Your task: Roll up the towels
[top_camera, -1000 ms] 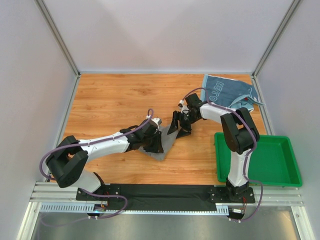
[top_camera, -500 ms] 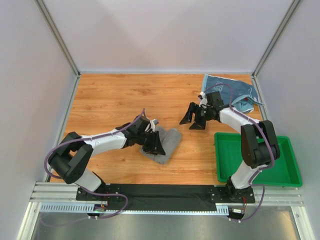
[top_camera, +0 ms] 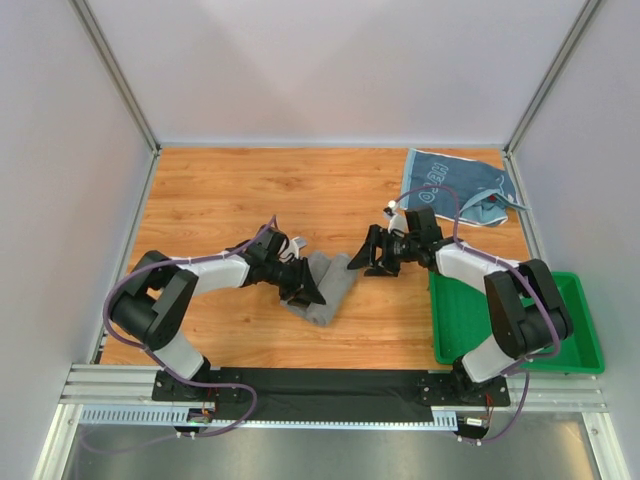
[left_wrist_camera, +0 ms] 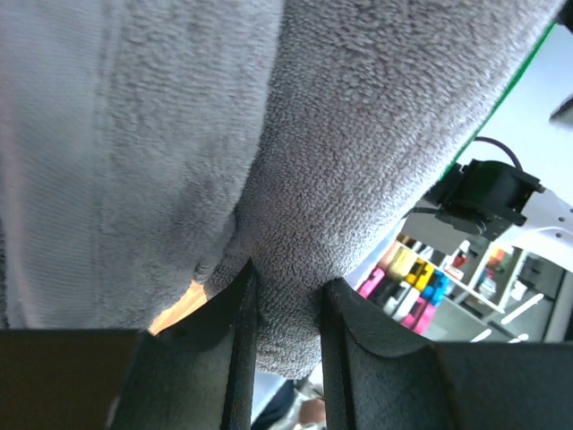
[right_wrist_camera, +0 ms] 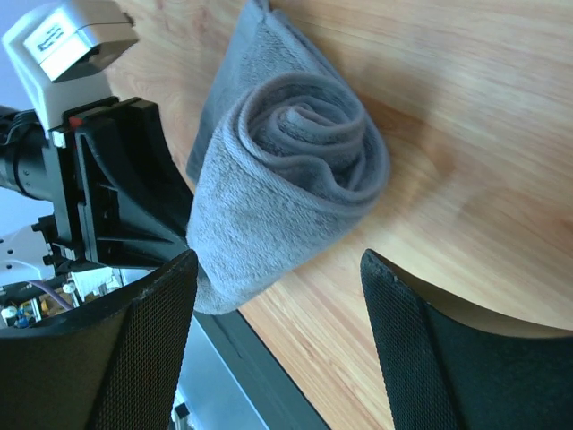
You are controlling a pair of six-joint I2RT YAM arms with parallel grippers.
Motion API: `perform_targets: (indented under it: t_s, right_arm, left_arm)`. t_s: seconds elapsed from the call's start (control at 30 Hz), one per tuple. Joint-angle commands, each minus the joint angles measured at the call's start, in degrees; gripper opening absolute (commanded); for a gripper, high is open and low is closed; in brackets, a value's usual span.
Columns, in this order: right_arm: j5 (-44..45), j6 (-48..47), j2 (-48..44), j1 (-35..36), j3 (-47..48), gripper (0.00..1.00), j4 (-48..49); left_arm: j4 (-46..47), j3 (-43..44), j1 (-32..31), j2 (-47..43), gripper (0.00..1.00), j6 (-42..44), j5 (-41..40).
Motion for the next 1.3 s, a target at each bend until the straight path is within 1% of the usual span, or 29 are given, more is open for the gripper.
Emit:
perform_targets:
  t_s: [0.0, 0.1, 0.23, 0.33, 0.47, 0.63, 0.73, 0.77, 0.83, 0.87, 0.9, 0.93, 0.97, 1.07, 1.13, 1.17, 1.2, 1.27]
  right_arm:
    - [-0.9, 0.8, 1.8, 3.3, -0.1, 0.75, 8.2]
    - [-0.6, 1.6, 3.2, 5.2, -0.2, 0.77, 10.4]
    - [-0.3, 2.1, 5.6, 6.7, 0.6, 0.77, 10.7]
    - [0.2, 1.9, 6.9, 7.5, 1.1, 0.77, 10.3]
    - [1.3, 0.7, 7.7, 8.2, 2.1, 0.77, 7.4]
    - [2.2, 0.6, 8.2, 9.3, 2.7, 0.76, 7.0]
    - [2.8, 1.1, 9.2, 10.2, 3.2, 0.67, 7.3]
    - [3.0, 1.3, 9.6, 10.5, 3.2, 0.54, 7.6]
    - [3.5, 1.8, 10.0, 10.8, 3.4, 0.38, 7.4]
    - [4.3, 1.9, 10.3, 11.1, 3.5, 0.28, 6.6]
    - [4.6, 1.8, 10.5, 11.2, 4.0, 0.25, 6.1]
    - [4.8, 1.8, 10.5, 11.2, 4.2, 0.19, 5.6]
    - [5.3, 1.8, 10.5, 11.4, 4.4, 0.17, 5.5]
    - [6.5, 1.5, 10.4, 11.6, 5.3, 0.14, 2.1]
    - [6.9, 1.5, 10.6, 11.8, 5.9, 0.14, 1.4]
    - [7.1, 1.6, 10.8, 11.8, 6.2, 0.14, 0.7]
    - [7.2, 1.7, 11.0, 11.8, 6.4, 0.14, 0.5]
    - [7.4, 1.9, 11.4, 12.1, 6.8, 0.14, -0.2]
  left_arm:
    - [-5.6, 0.1, 1.3, 2.9, 0.00, 0.9, -1.9]
    - [-6.7, 1.0, 1.7, 4.0, 0.00, 1.9, -1.8]
    - [-6.8, 1.5, 2.4, 5.2, 0.00, 2.6, -0.9]
    - [-6.9, 2.1, 2.9, 6.3, 0.00, 3.1, 0.4]
    - [-8.2, 3.0, 3.2, 6.9, 0.00, 4.3, 0.0]
    - [-6.9, 2.8, 3.3, 7.7, 0.00, 4.2, 1.0]
    - [-6.3, 2.4, 3.3, 7.5, 0.00, 4.2, 1.0]
    - [-6.4, 2.4, 3.3, 7.1, 0.01, 4.4, 0.7]
    - [-8.1, 2.8, 3.3, 6.3, 0.04, 5.0, -1.0]
    - [-9.7, 3.8, 3.2, 5.3, 0.09, 5.7, -2.3]
    - [-12.8, 4.3, 3.2, 4.8, 0.11, 7.3, -5.2]
    - [-14.4, 4.8, 3.2, 3.6, 0.14, 8.1, -6.7]
    - [-15.6, 5.8, 3.2, 2.9, 0.20, 8.8, -8.0]
    - [-19.8, 7.3, 3.1, 0.7, 0.30, 11.0, -11.8]
    - [-22.4, 8.2, 2.3, -1.0, 0.34, 12.5, -15.1]
    - [-23.4, 9.7, 1.7, -1.7, 0.35, 13.2, -16.3]
    - [-24.6, 10.8, 0.8, -2.3, 0.35, 14.0, -19.9]
    - [-29.0, 13.8, -2.0, -3.9, 0.36, 15.5, -24.0]
